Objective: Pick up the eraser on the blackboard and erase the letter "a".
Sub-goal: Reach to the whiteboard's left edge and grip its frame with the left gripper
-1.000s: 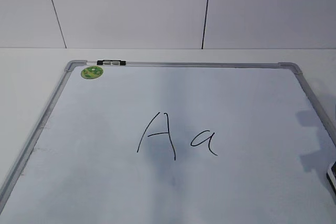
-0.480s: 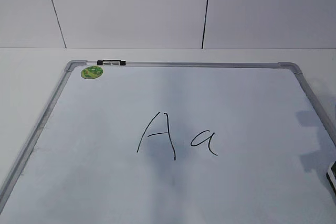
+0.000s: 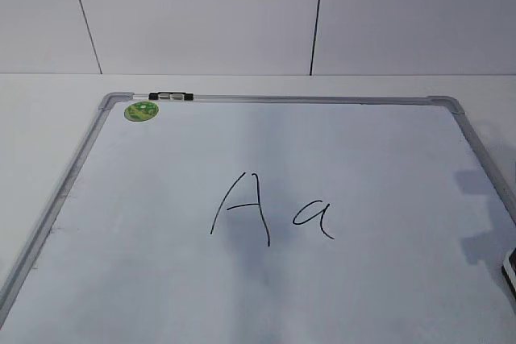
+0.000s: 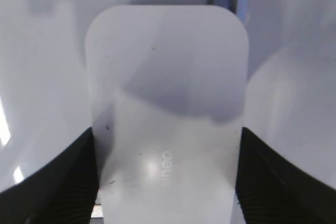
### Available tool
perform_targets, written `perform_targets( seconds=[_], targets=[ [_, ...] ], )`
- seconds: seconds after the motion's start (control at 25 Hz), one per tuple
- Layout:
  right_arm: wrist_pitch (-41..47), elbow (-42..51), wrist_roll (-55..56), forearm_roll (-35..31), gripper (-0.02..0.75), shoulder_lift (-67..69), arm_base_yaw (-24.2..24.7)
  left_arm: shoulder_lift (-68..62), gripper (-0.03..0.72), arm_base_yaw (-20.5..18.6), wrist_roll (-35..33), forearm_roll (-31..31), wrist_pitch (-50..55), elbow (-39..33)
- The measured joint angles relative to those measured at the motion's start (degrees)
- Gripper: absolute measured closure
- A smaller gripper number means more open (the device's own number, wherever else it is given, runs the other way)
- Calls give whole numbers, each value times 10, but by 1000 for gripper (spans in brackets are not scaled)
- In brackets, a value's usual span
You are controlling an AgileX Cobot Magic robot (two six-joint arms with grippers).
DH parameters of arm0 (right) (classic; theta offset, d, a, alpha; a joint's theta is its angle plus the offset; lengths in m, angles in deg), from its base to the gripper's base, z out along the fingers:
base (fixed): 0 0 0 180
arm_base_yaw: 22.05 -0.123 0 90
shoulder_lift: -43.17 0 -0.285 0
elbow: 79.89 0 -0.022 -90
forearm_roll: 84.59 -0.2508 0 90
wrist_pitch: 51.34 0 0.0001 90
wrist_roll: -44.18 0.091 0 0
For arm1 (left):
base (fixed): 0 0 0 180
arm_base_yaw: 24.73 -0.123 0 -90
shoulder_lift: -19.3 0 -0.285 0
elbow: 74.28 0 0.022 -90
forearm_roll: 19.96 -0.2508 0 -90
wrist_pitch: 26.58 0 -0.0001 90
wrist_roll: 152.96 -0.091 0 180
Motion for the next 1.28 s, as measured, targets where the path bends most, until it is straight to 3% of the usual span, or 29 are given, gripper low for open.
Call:
perform_targets(
  seconds=[0.28, 0.44, 0.76, 1.28],
  targets=[
    [-2, 0, 0, 0, 196, 0, 0, -89, 275, 0, -12, 14, -19, 5],
    [-2, 0, 0, 0, 196, 0, 0, -172, 277, 0, -12, 15, -69, 41],
    [-4, 0, 0, 0, 196, 0, 0, -336, 360, 0, -12, 16, -160, 118],
    [15, -41, 0, -10, 196, 1, 0, -562, 365, 19, -12, 27, -211, 171]
  ],
)
